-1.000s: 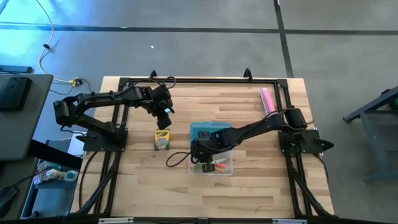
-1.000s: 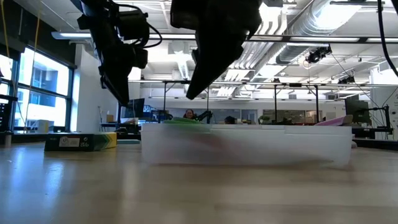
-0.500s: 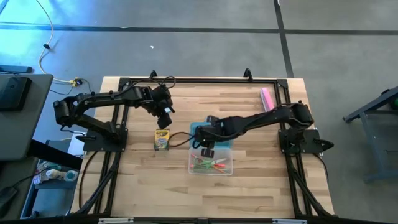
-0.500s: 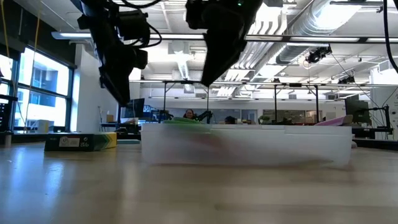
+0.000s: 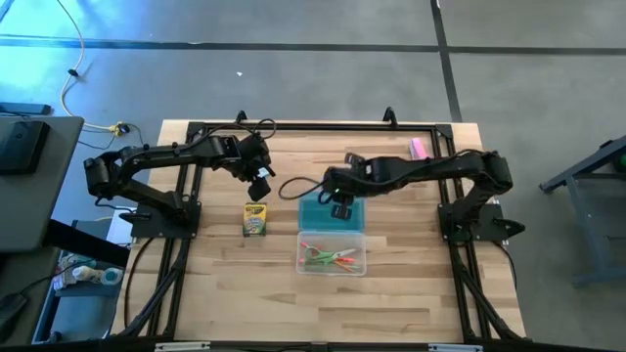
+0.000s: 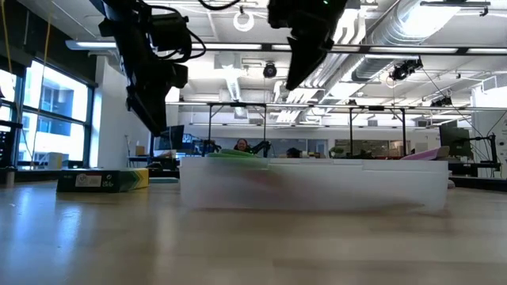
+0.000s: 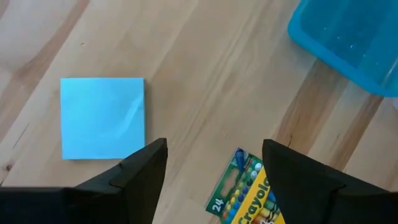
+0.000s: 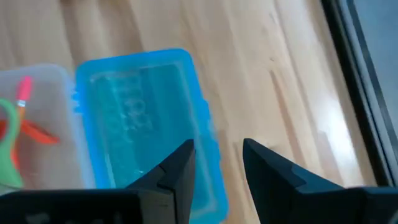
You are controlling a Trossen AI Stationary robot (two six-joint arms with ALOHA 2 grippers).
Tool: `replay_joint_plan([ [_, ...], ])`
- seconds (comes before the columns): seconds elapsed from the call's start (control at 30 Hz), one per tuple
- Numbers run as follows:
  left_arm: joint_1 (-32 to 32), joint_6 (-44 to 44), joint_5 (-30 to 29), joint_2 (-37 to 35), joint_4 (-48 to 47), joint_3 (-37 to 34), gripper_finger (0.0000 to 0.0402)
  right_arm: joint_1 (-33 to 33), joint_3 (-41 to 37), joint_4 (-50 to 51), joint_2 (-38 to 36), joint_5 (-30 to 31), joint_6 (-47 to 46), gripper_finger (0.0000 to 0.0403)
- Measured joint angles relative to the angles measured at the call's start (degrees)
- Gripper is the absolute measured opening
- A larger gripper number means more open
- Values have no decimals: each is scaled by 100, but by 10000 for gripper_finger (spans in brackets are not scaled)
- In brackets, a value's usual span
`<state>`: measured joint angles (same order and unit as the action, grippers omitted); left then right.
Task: Pack school essentials
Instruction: Put the blue sticky note into the blue supply box
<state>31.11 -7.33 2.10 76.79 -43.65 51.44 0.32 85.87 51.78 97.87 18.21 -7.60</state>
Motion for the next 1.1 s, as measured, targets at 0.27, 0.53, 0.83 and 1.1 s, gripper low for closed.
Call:
replay_joint_plan([
  [0.27, 0, -5, 18, 0, 8, 0, 252, -416, -1625, -1143, -1290, -360, -261, 126],
  [0.53, 0, -5, 14, 0, 44, 0, 252, -750, -3382, -2542, -3137, -160, -649, 126],
  [0.83, 0, -441, -2, 0, 524, 0, 252, -901, -5272, -4139, -5353, 334, -1155, 126],
  [1.1, 0, -1005, -492, 0, 1409, -2, 252, -897, -6351, -4653, -6738, 569, -1340, 126],
])
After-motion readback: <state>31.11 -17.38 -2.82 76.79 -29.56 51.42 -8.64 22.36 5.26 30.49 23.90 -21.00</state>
